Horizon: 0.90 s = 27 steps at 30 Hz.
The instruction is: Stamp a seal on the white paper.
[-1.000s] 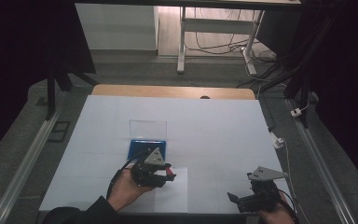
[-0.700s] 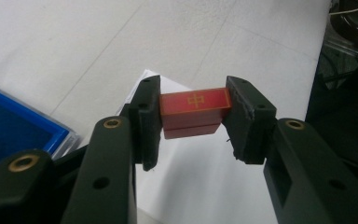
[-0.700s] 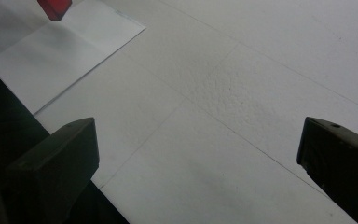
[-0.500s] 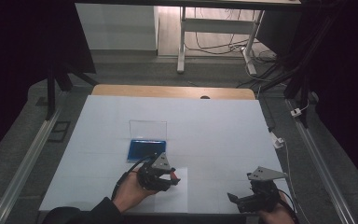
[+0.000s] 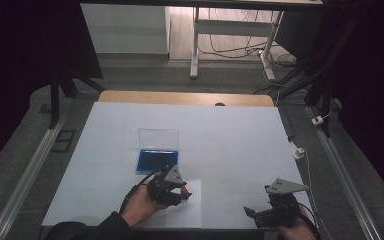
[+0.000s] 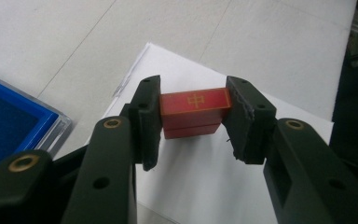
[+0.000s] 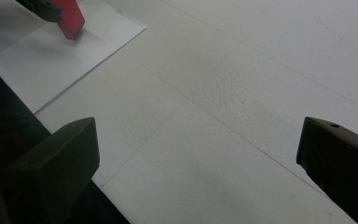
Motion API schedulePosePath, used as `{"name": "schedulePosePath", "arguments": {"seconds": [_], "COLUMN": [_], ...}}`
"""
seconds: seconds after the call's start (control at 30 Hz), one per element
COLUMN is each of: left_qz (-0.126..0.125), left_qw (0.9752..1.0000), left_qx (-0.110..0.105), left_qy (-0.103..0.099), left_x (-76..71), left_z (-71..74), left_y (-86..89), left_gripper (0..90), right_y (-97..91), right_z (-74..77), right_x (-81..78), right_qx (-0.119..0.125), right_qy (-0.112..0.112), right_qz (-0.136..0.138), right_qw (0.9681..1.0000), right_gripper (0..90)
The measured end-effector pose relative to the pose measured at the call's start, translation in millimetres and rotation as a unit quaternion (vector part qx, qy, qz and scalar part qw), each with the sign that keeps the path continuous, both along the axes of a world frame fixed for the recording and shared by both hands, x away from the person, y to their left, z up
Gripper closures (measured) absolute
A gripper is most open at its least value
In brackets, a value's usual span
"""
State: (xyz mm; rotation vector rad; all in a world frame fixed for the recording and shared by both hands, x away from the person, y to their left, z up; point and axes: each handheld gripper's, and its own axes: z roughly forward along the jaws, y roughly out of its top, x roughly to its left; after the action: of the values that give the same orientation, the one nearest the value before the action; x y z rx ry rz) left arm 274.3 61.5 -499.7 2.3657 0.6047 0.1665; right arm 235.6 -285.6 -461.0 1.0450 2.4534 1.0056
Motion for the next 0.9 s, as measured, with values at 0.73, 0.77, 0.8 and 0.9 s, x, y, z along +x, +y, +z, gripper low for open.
{"name": "schedulePosePath", "arguments": {"seconds": [0.73, 0.77, 0.8, 0.9], "left_qz": [0.009, 0.009, 0.01, 0.012], "left_qw": [0.9997, 0.9996, 0.9995, 0.999], "left_qx": [0.014, 0.015, 0.019, 0.026], "left_qy": [-0.019, -0.021, -0.024, -0.035], "left_x": [-5.7, -6.4, -7.1, -10.6], "left_z": [-7.9, -8.0, -7.6, -7.4], "left_y": [-2.2, -2.6, -3.2, -5.6], "left_gripper": [59.1, 59.1, 59.1, 59.2], "right_y": [1.2, 1.2, 1.3, 1.3], "right_z": [-0.2, -0.3, -0.3, -0.3], "right_x": [-0.1, -0.1, -0.1, -0.1], "right_qx": [-0.004, -0.005, -0.005, -0.005], "right_qy": [0.0, 0.0, 0.001, 0.0], "right_qz": [0.003, 0.003, 0.003, 0.003], "right_qw": [1.0, 1.0, 1.0, 1.0], "right_gripper": [0.0, 0.0, 0.0, 0.0]}}
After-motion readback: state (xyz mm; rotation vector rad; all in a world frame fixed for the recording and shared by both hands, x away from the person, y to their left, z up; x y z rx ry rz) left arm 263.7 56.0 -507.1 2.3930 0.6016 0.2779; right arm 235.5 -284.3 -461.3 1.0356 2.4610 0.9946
